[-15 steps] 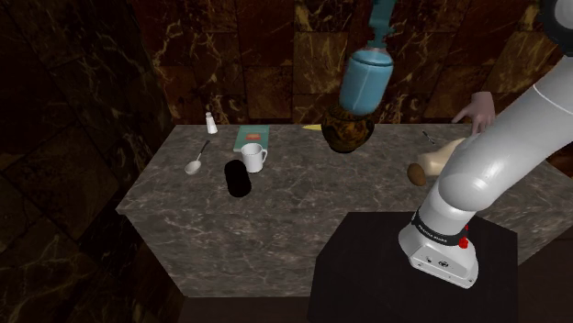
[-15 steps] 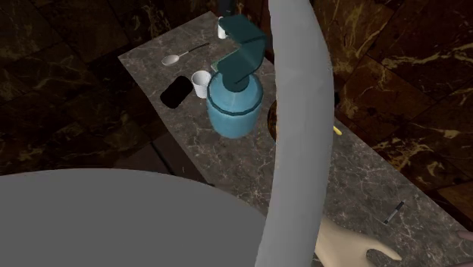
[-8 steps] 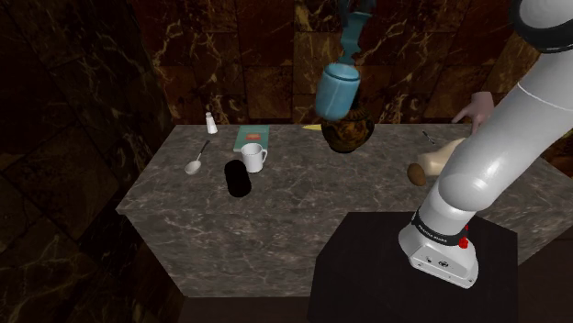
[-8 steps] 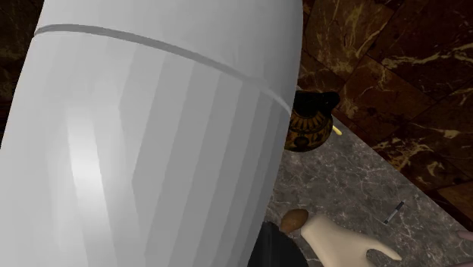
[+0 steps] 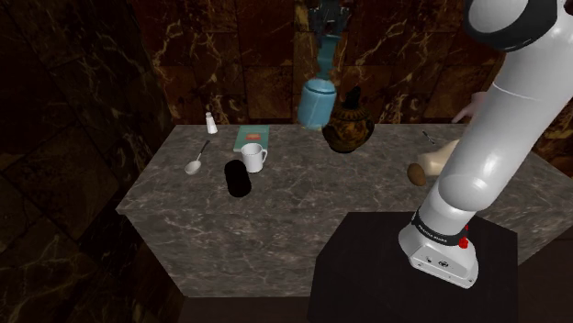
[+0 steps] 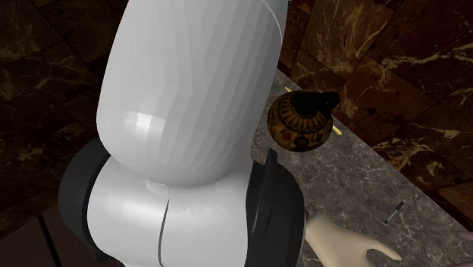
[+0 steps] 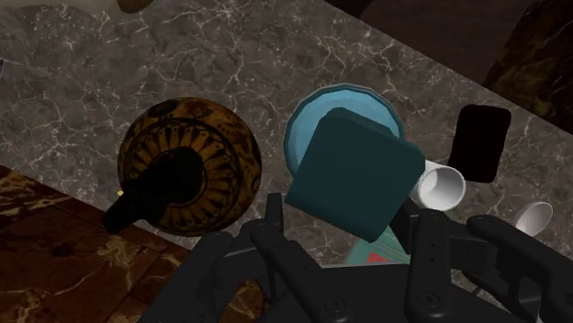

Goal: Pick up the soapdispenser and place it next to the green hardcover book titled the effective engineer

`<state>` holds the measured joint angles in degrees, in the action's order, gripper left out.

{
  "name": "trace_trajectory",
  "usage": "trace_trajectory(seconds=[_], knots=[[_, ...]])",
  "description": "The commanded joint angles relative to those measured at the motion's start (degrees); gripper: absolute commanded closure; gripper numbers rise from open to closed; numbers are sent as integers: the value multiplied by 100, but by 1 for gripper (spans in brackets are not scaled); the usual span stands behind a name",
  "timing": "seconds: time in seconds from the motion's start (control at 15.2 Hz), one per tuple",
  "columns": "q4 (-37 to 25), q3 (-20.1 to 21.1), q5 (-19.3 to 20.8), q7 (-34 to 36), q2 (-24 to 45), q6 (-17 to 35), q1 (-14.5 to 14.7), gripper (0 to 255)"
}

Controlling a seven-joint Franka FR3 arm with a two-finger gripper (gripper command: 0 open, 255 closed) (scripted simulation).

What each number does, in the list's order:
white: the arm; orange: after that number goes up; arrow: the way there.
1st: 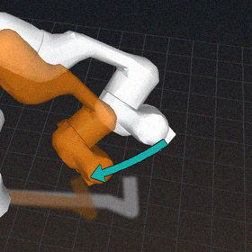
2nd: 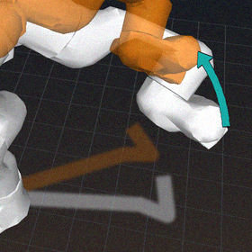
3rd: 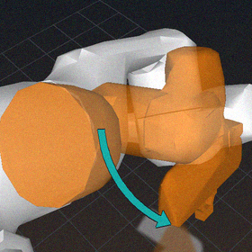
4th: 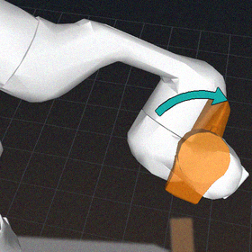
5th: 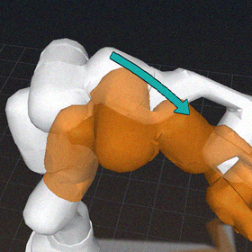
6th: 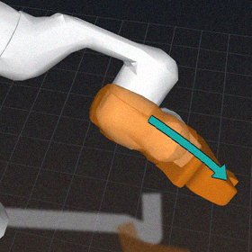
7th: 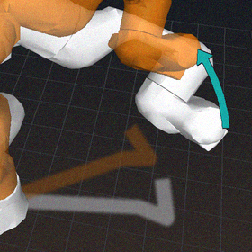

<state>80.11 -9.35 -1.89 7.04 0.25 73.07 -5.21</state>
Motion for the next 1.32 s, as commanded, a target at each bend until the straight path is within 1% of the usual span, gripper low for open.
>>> trace_trajectory(seconds=[0.0,0.26,0.53,0.73,0.92,1.25], knots=[[-174,2,-57,9,339,172,1,255],[-575,-6,-164,-23,1021,445,-34,255],[-1188,0,-282,-46,1802,603,-93,255],[-1841,17,-377,-51,2479,621,-158,255],[-2675,47,-466,-38,3211,517,-243,255],[-1923,40,-435,-62,2992,1049,-183,255]])
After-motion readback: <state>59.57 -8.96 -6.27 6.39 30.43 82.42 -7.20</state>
